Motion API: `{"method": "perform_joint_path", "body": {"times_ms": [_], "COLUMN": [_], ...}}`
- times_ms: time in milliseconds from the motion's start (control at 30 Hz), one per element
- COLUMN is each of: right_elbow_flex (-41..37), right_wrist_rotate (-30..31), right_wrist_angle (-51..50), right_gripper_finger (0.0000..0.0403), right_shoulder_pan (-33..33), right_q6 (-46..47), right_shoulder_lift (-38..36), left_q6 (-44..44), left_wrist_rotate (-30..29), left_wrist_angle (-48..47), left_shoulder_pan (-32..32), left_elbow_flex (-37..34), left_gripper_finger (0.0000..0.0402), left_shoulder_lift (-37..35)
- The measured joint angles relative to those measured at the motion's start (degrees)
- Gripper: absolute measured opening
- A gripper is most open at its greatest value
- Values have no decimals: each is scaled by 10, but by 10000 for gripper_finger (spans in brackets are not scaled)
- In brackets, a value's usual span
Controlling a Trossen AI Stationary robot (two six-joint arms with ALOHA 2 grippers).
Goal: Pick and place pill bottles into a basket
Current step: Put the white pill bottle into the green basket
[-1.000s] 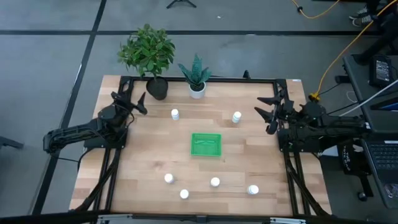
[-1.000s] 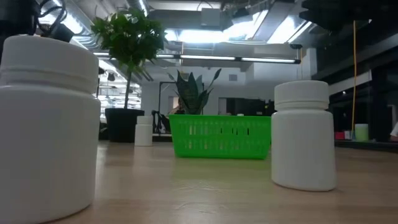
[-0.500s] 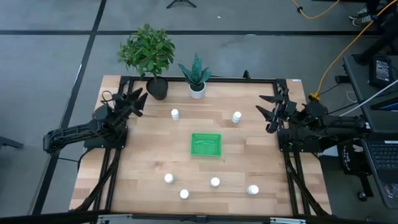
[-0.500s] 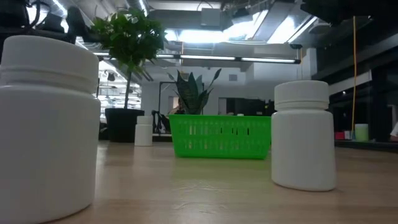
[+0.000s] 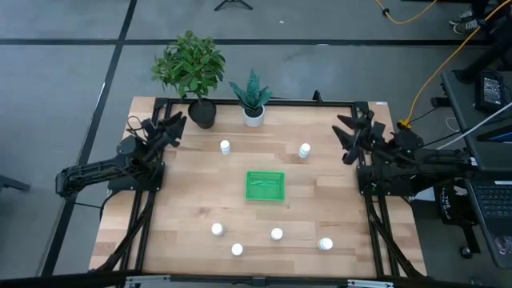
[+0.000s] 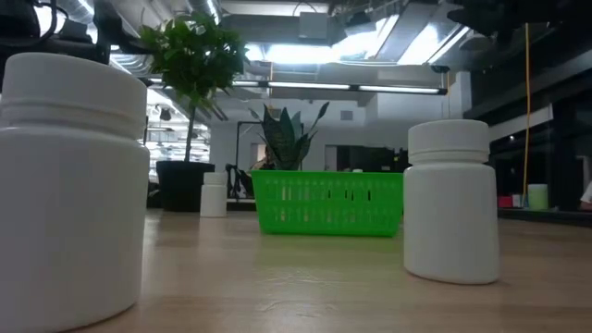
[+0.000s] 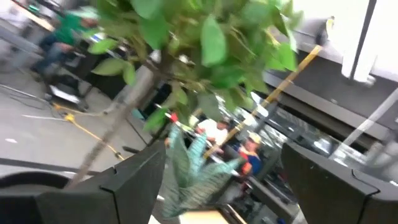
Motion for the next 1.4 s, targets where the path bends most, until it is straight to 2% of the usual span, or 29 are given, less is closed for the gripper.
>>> {"method": "perform_joint_path", "body": {"times_ms": [67, 200, 300, 400, 500, 600, 700, 900, 1000, 1167, 1400], "right_elbow_flex": [1, 46, 139, 267, 390, 482, 538, 559, 559, 559, 542], "right_wrist_rotate": [17, -1, -10, -54, -107, -161, -224, -336, -379, -386, -383], "right_wrist_angle": [-2, -49, -189, -378, -548, -657, -706, -728, -759, -806, -798], "right_gripper_finger": [212, 212, 212, 212, 212, 213, 224, 278, 302, 314, 315], "right_shoulder_pan": [-4, -15, -32, -64, -113, -165, -215, -283, -295, -293, -255], "right_q6": [5, 7, 30, 63, 89, 90, 66, 26, 27, 30, 75], "right_shoulder_lift": [5, 27, 66, 135, 220, 305, 384, 515, 577, 646, 674], "left_q6": [-6, -13, -13, -34, -52, -35, -7, 61, 94, 130, 114], "left_wrist_rotate": [-26, -27, -3, 36, 47, 83, 113, 178, 199, 203, 220], "left_wrist_angle": [-2, -1, 0, 13, 10, 5, -25, -173, -241, -298, -362], "left_shoulder_pan": [0, 0, 2, 1, 1, 1, 2, 1, 1, 1, 1], "left_elbow_flex": [0, 0, 0, 0, 2, 19, 52, 152, 198, 229, 229], "left_gripper_finger": [313, 313, 313, 313, 313, 314, 321, 357, 378, 398, 400], "left_shoulder_lift": [0, 0, 0, 2, 12, 34, 68, 155, 194, 226, 236]}}
